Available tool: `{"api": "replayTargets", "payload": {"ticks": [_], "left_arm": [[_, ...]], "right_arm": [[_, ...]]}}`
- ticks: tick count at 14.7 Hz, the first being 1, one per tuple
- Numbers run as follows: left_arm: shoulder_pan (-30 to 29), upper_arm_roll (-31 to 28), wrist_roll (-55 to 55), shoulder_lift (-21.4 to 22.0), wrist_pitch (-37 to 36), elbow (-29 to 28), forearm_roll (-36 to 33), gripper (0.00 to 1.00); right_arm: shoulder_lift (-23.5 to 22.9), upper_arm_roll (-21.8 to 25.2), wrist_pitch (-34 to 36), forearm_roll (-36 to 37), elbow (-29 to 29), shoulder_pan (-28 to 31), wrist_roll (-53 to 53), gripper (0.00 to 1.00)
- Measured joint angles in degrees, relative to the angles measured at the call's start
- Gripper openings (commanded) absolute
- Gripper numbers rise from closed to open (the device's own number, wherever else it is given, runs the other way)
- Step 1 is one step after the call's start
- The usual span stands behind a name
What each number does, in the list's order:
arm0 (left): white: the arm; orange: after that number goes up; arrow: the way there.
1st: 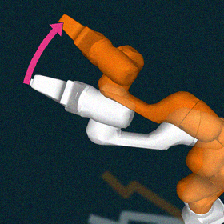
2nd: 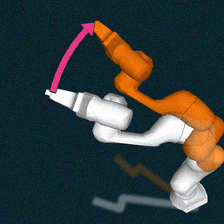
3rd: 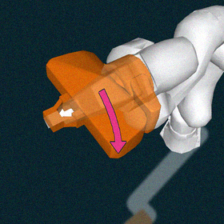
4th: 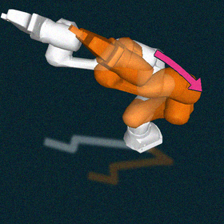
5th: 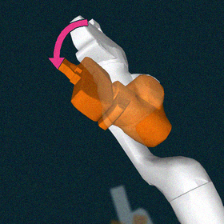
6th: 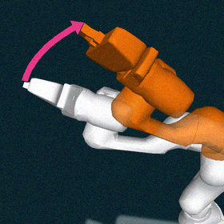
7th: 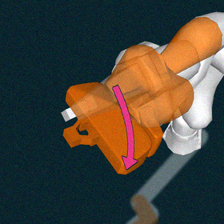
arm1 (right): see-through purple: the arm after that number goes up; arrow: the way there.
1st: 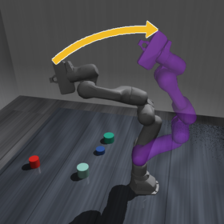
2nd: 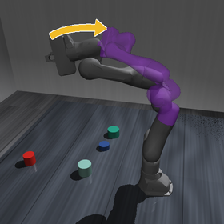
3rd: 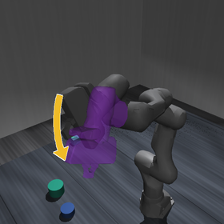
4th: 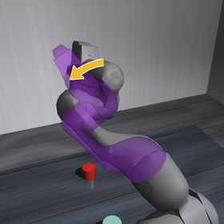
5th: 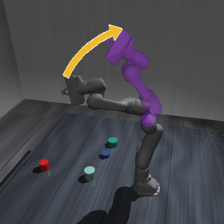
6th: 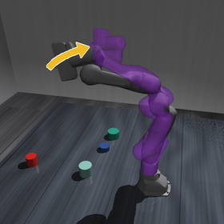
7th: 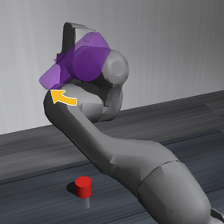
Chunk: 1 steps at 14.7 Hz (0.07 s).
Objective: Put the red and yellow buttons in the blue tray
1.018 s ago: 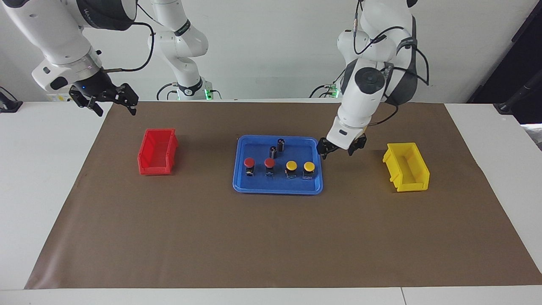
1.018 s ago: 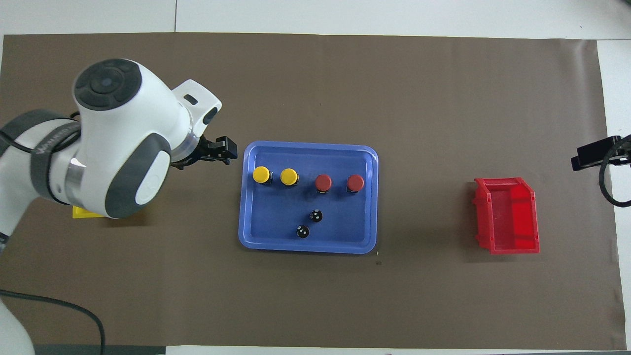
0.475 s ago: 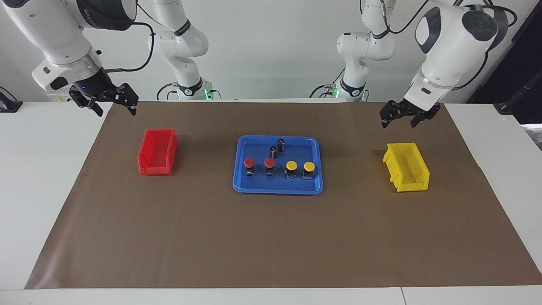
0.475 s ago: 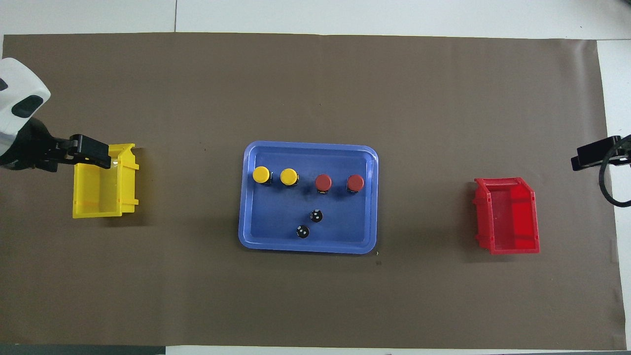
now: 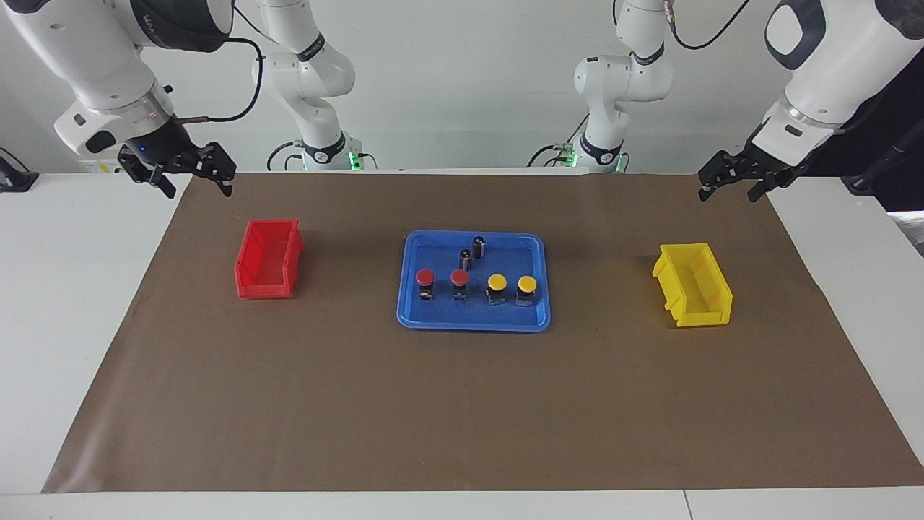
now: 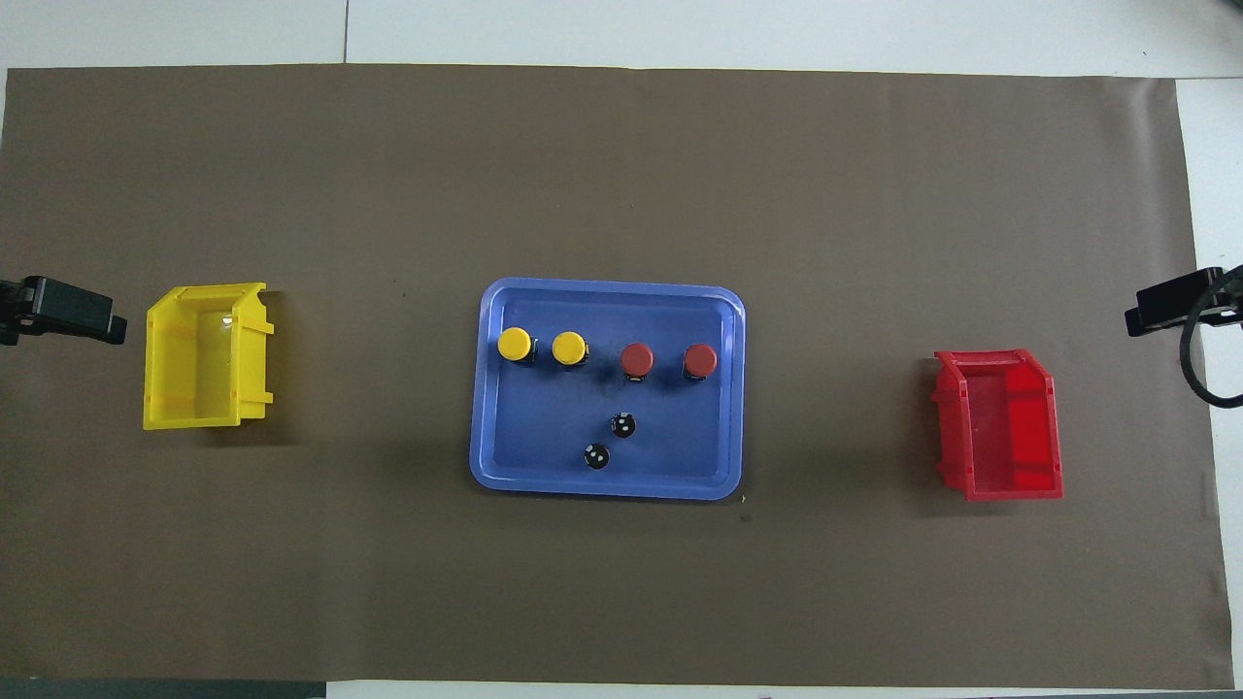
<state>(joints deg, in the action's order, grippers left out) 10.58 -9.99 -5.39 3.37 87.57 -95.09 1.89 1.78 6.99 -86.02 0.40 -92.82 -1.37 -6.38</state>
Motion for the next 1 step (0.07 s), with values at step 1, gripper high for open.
{"api": "replayTargets", "payload": {"ticks": [1], "left_arm": [[0.02,-0.04,-0.31,0.00,0.00,0.63,0.00,1.00]], "right_arm": [[0.00,0.00,0.00,0.00,0.00,0.00,0.00,1.00]]}}
